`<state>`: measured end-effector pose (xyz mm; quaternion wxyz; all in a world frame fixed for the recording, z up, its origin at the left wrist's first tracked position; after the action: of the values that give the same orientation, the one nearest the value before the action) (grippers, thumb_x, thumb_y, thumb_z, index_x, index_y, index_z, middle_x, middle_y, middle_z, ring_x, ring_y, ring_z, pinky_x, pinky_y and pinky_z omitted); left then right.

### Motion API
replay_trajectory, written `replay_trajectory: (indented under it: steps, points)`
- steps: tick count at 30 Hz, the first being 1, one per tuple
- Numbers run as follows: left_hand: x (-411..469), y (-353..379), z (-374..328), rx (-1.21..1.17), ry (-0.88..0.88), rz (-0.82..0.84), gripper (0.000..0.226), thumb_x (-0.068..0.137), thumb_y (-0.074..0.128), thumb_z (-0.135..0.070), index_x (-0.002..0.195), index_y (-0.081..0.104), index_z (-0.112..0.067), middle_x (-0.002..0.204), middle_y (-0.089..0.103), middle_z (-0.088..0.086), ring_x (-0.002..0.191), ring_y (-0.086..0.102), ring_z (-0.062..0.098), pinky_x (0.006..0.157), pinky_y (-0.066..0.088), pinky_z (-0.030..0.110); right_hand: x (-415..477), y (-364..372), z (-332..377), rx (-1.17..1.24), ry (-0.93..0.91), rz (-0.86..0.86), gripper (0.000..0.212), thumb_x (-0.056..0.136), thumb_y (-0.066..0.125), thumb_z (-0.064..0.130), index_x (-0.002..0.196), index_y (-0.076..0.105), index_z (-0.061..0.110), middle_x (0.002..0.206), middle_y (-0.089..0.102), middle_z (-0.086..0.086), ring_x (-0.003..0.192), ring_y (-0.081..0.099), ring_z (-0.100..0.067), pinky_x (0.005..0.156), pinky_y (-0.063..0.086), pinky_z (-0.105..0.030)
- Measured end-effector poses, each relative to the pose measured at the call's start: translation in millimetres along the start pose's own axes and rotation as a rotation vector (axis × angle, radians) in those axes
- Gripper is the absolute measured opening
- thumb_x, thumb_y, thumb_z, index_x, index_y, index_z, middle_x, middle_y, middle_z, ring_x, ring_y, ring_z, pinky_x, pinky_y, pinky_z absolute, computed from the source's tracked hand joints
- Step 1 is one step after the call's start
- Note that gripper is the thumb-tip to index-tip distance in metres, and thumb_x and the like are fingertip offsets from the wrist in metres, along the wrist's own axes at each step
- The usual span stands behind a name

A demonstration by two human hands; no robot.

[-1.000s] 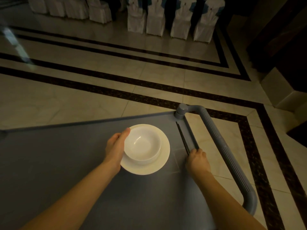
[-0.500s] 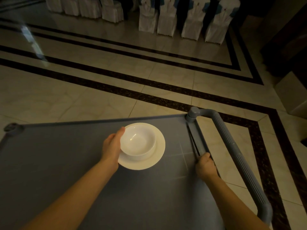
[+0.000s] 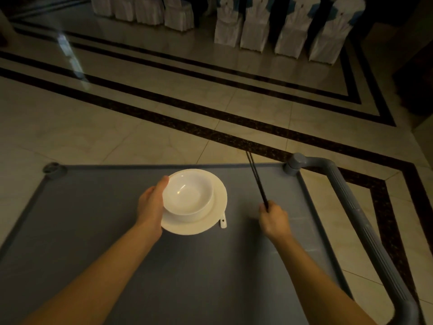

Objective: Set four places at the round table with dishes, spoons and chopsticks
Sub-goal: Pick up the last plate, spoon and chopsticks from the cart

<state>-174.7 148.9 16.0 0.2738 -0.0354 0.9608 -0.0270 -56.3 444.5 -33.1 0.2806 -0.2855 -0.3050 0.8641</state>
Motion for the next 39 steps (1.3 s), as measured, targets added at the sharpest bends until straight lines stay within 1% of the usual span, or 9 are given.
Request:
replay_trajectory:
  steps: [5, 8, 11, 14, 19, 26, 30, 34, 39]
  points:
    - [9, -40, 0, -0.025, -0.016, -0.079, 0.032, 0.091, 0.063, -0.05, 0.112, 0.064, -0.025, 0.113, 0.066, 0.005, 0.1, 0.062, 0.028, 0.082, 0.05, 0.044, -2, 40, 28, -0.013, 0.041, 0.078, 0.031, 0.099, 0.057, 0.032, 0.11, 0.063, 0.003, 0.104, 0.067, -0.017, 0.098, 0.065, -0.033, 0.077, 0.048, -0.035]
    - [13, -61, 1, -0.047, -0.009, -0.109, 0.032, 0.091, 0.063, -0.049, 0.111, 0.066, -0.025, 0.114, 0.067, 0.006, 0.101, 0.063, 0.029, 0.085, 0.051, 0.044, -1, 60, 32, -0.022, 0.055, 0.123, 0.042, 0.09, 0.067, 0.049, 0.097, 0.062, 0.008, 0.094, 0.066, -0.011, 0.087, 0.063, -0.027, 0.079, 0.053, -0.04]
    - [17, -79, 5, -0.059, -0.024, -0.137, 0.031, 0.091, 0.062, -0.05, 0.111, 0.065, -0.027, 0.114, 0.067, 0.005, 0.102, 0.063, 0.028, 0.088, 0.051, 0.046, -5, 78, 39, -0.055, 0.039, 0.158, 0.049, 0.083, 0.071, 0.057, 0.097, 0.064, 0.01, 0.091, 0.068, -0.008, 0.086, 0.065, -0.025, 0.078, 0.056, -0.039]
    - [21, -92, 8, -0.089, -0.038, -0.155, 0.03, 0.09, 0.064, -0.05, 0.109, 0.065, -0.027, 0.112, 0.067, 0.004, 0.099, 0.063, 0.027, 0.087, 0.051, 0.046, -6, 92, 44, -0.086, 0.039, 0.179, 0.048, 0.082, 0.074, 0.055, 0.098, 0.064, 0.011, 0.087, 0.07, -0.007, 0.077, 0.066, -0.021, 0.066, 0.052, -0.034]
    - [27, -107, 13, -0.11, -0.049, -0.181, 0.036, 0.088, 0.064, -0.052, 0.115, 0.065, -0.029, 0.113, 0.065, 0.003, 0.099, 0.062, 0.026, 0.082, 0.049, 0.043, -1, 104, 46, -0.156, 0.02, 0.142, 0.042, 0.087, 0.072, 0.046, 0.103, 0.064, 0.008, 0.092, 0.071, -0.012, 0.08, 0.07, -0.029, 0.079, 0.06, -0.047]
    - [34, -120, 20, -0.103, -0.069, -0.183, 0.041, 0.086, 0.065, -0.055, 0.117, 0.066, -0.028, 0.114, 0.068, 0.004, 0.102, 0.064, 0.028, 0.092, 0.052, 0.051, -2, 104, 44, -0.126, -0.019, 0.132, 0.033, 0.094, 0.067, 0.033, 0.11, 0.064, 0.003, 0.093, 0.067, -0.012, 0.086, 0.066, -0.032, 0.079, 0.056, -0.044]
    - [34, -125, 23, -0.132, -0.081, -0.177, 0.04, 0.087, 0.065, -0.053, 0.118, 0.065, -0.028, 0.115, 0.067, 0.004, 0.102, 0.063, 0.028, 0.093, 0.052, 0.051, -16, 104, 51, 0.048, -0.022, 0.166, 0.028, 0.097, 0.063, 0.027, 0.114, 0.064, 0.004, 0.085, 0.067, -0.008, 0.074, 0.064, -0.022, 0.074, 0.054, -0.043]
    - [31, -131, 15, -0.156, -0.056, -0.16, 0.042, 0.088, 0.065, -0.051, 0.122, 0.065, -0.026, 0.115, 0.067, 0.003, 0.1, 0.063, 0.026, 0.08, 0.051, 0.042, -48, 103, 93, 0.305, -0.113, 0.147, 0.012, 0.096, 0.063, 0.02, 0.096, 0.069, 0.01, 0.084, 0.07, -0.009, 0.085, 0.069, -0.03, 0.078, 0.055, -0.045]
    - [27, -156, -7, -0.183, -0.028, -0.163, 0.043, 0.087, 0.065, -0.053, 0.121, 0.066, -0.025, 0.114, 0.068, 0.004, 0.1, 0.063, 0.027, 0.086, 0.053, 0.045, -91, 110, 168, 0.462, -0.182, 0.233, 0.02, 0.092, 0.067, 0.024, 0.086, 0.075, 0.006, 0.08, 0.068, -0.003, 0.069, 0.059, -0.013, 0.06, 0.048, -0.026]
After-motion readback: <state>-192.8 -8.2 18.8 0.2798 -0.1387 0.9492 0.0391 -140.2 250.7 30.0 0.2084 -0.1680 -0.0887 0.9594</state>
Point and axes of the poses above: each hand's wrist, its own x-axis towards the middle knuckle, its own y-axis out of the palm, z = x × y, the point moved 5 cm from there along x, towards the middle knuckle
